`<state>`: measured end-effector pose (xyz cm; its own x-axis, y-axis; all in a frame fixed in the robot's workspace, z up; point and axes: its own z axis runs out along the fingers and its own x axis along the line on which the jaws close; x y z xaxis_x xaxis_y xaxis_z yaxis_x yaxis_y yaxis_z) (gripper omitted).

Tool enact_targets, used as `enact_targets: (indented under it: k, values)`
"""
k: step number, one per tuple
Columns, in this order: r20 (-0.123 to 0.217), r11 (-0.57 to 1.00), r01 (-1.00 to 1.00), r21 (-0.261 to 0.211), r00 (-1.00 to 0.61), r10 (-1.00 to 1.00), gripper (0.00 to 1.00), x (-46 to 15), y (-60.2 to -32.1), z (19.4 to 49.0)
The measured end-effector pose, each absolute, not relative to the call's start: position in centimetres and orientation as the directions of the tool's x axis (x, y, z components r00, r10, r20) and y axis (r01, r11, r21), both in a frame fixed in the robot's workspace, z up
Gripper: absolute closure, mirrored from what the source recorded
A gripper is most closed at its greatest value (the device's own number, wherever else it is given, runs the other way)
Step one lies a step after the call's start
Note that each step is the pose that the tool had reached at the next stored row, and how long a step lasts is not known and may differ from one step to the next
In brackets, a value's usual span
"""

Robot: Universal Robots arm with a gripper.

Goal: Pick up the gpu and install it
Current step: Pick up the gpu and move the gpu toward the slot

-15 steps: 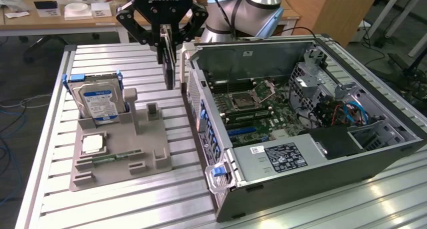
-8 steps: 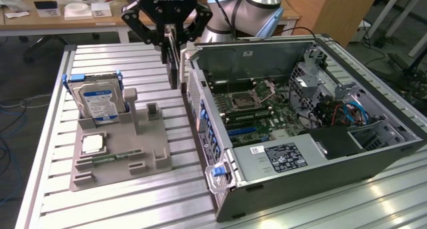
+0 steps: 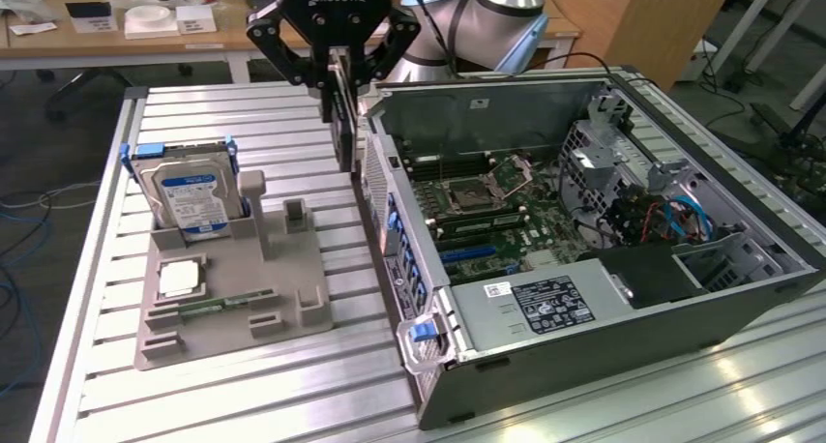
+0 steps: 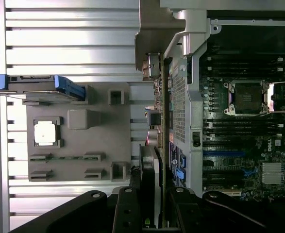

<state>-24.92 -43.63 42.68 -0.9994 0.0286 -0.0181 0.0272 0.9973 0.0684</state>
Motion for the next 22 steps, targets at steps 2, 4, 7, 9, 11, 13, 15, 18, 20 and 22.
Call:
enact_targets:
  k: [2, 4, 7, 9, 11, 13, 15, 18, 20, 22]
  values:
    - [-0.018, 0.997, 0.027, 0.068, -0.999, 0.028, 0.72, -24.7, -43.6, 42.7]
    - [-0.018, 0.997, 0.027, 0.068, -0.999, 0.028, 0.72, -24.5, -43.6, 42.7]
    - [-0.018, 0.997, 0.027, 0.068, -0.999, 0.028, 0.72, -24.2, -43.6, 42.7]
    - [-0.018, 0.997, 0.027, 0.068, -0.999, 0.028, 0.72, -23.9, -43.6, 42.7]
    - [-0.018, 0.997, 0.027, 0.068, -0.999, 0.029, 0.72, -23.7, -43.6, 42.7]
    - [-0.018, 0.997, 0.027, 0.068, -0.999, 0.029, 0.72, -23.4, -43.6, 42.7]
    - [-0.018, 0.997, 0.027, 0.068, -0.999, 0.029, 0.72, -23.1, -43.6, 42.7]
    - [-0.018, 0.997, 0.027, 0.068, -0.999, 0.029, 0.72, -22.8, -43.6, 42.7]
    - [-0.018, 0.997, 0.027, 0.068, -0.999, 0.028, 0.72, -22.5, -43.6, 42.7]
    - [-0.018, 0.997, 0.027, 0.068, -0.999, 0.028, 0.72, -22.2, -43.6, 42.7]
